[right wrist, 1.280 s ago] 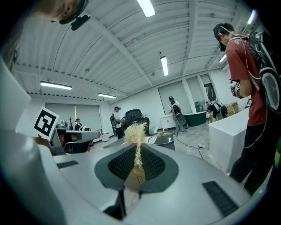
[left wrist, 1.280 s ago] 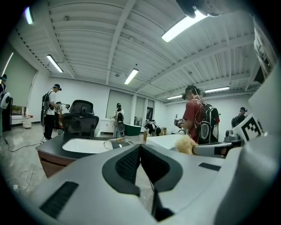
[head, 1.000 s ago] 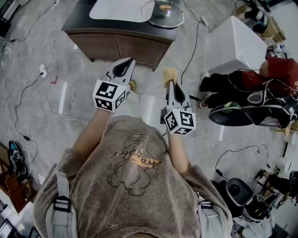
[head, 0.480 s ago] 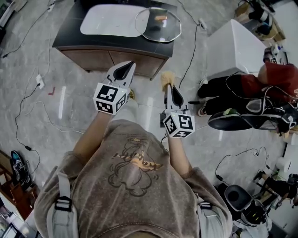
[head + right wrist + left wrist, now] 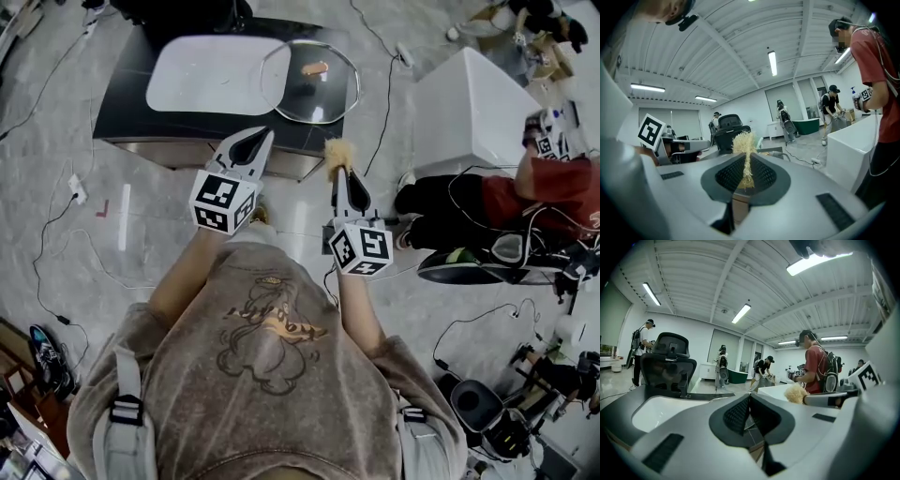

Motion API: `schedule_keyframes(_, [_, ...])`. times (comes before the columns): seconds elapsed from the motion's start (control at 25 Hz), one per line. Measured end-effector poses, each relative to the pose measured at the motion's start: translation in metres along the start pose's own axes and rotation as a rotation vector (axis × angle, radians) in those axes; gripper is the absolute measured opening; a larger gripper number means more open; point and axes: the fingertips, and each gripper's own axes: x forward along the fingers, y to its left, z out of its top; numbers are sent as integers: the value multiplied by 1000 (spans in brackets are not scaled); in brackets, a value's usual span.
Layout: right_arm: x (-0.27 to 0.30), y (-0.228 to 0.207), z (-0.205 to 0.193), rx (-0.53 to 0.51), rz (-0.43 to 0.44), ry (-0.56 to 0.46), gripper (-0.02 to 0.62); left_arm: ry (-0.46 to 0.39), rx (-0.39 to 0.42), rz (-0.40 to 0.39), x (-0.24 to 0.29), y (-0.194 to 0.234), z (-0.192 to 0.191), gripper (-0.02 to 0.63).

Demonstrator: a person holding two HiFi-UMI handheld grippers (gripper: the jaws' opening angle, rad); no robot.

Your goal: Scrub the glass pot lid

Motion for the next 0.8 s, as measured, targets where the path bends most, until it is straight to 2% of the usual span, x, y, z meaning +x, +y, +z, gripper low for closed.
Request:
schedule_keyframes(0.32, [64,-33,10,14,-56,-4,38,42,10,-39,57,37,-2,17])
schedule_keyframes(0.8, [98,-65,16,46,-99,0,38,65,15,-108,106,46,5,17])
